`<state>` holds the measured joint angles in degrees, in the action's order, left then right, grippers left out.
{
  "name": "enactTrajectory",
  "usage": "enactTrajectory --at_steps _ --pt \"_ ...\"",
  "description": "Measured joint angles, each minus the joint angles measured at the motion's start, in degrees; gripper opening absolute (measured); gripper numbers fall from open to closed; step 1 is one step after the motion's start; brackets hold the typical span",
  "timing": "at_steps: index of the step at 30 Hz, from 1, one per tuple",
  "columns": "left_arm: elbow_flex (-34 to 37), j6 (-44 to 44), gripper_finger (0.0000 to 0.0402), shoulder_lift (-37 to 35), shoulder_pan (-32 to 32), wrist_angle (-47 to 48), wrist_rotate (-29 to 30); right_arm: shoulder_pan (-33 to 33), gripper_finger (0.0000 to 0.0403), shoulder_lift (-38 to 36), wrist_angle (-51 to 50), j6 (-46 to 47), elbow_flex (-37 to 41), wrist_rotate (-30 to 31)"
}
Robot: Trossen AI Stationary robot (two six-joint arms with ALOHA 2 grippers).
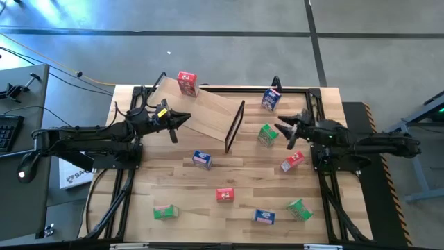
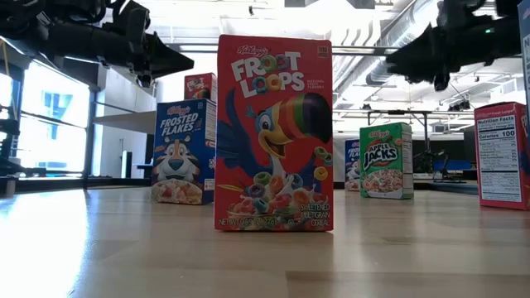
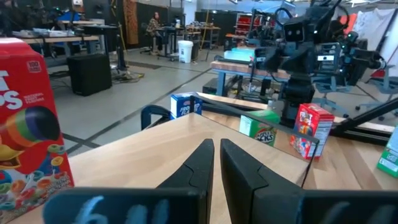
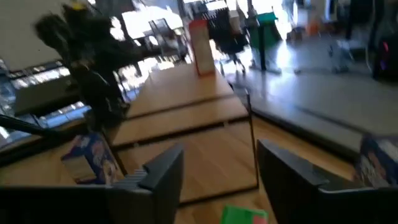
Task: Stack cereal on shelf
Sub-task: Put the top green cereal box on the shelf
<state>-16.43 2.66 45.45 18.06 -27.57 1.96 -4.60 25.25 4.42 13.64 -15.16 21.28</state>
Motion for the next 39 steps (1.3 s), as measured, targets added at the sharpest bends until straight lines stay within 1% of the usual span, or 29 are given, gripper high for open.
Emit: enactTrajectory --at_steps 2,4,6,8,13,19,26,28,32,36,39 --pt "0.0 -0.8 0.0019 0.0 0.0 0.4 0.0 0.0 0.0234 4.0 -4.5 4.4 -2.8 2.0" --pt "0.0 -1.5 0.0019 0.0 0.0 0.6 0.0 0.0 0.0268 8.2 -9.4 8.2 -6.0 4.1" --pt "0.0 -2.1 0.0019 0.0 0.0 0.8 0.0 0.0 0.029 12.4 -14.7 10.9 -9.7 5.3" --pt "0.0 -2.3 0.0019 0.0 0.0 0.7 0.0 0.0 0.03 16.7 -20.6 13.7 -13.8 5.3" --pt "0.0 -2.8 0.0019 0.0 0.0 0.8 0.0 0.0 0.0303 27.2 -34.6 20.4 -23.7 3.9" --pt "0.0 -2.9 0.0019 0.0 0.0 1.4 0.0 -0.7 0.0303 38.0 -44.2 25.3 -32.0 -1.8" --pt "0.0 -3.8 0.0019 0.0 0.0 1.5 0.0 -0.7 0.0303 46.8 -56.5 29.2 -39.1 -2.4" --pt "0.0 -3.5 0.0019 0.0 0.0 2.7 0.0 -0.7 0.0303 48.3 -57.3 29.9 -39.8 -3.4" --pt "0.0 -4.4 0.0019 0.0 0.0 3.7 0.0 -1.2 0.0303 50.9 -56.6 30.8 -39.9 -7.9" --pt "0.0 -4.4 0.0019 0.0 0.0 3.8 0.3 -1.4 0.0303 53.1 -56.5 32.8 -39.9 -8.1" --pt "0.0 -4.4 0.0019 0.0 0.0 3.8 0.3 -1.4 0.0298 54.1 -55.9 34.1 -39.9 -9.6"
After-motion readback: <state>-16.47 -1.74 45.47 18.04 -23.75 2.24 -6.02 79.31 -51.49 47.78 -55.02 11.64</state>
